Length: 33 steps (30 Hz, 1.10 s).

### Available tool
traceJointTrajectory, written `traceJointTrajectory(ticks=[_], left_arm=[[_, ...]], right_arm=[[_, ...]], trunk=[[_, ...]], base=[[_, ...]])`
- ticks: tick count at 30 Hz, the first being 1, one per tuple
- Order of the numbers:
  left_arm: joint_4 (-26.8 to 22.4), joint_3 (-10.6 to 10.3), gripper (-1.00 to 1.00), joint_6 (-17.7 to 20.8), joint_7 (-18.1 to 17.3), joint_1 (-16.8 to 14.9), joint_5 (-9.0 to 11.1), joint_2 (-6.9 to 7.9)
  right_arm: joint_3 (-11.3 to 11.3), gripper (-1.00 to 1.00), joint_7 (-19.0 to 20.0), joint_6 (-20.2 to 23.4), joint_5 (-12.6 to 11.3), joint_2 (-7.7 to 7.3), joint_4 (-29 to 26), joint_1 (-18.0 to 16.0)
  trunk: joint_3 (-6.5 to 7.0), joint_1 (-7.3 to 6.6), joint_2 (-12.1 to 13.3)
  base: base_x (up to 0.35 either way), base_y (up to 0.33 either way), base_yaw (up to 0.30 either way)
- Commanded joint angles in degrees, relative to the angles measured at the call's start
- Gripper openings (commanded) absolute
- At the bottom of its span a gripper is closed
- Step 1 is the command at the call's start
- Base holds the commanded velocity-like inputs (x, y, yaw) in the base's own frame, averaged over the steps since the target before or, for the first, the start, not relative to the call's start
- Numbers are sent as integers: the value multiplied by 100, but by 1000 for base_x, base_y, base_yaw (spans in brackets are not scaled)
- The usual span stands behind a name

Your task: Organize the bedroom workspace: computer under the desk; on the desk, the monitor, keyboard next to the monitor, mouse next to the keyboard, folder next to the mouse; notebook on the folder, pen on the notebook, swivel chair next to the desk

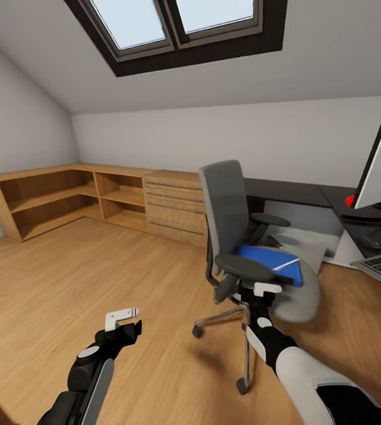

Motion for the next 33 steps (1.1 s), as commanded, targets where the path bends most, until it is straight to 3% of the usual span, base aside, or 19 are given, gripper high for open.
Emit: traceJointTrajectory(ticks=[1, 7, 14, 33], left_arm=[[-4, -7, 100, 18, 52, -4, 60, 0], [-4, -6, 100, 19, 44, -4, 60, 0], [-9, -7, 100, 19, 45, -4, 52, 0], [-60, 2, 100, 24, 52, -4, 51, 3]], right_arm=[[9, 100, -25, -12, 12, 0, 4, -3], [3, 100, -25, -12, 12, -4, 11, -3], [-6, 100, -18, -12, 12, -12, -3, -3], [-42, 100, -24, 6, -4, -66, -23, -5]], trunk=[[-1, -1, -2], [16, -1, -2], [19, -1, -2], [102, -1, -2]], base=[[0, 0, 241], [0, 0, 228], [0, 0, 31], [0, 0, -215]])
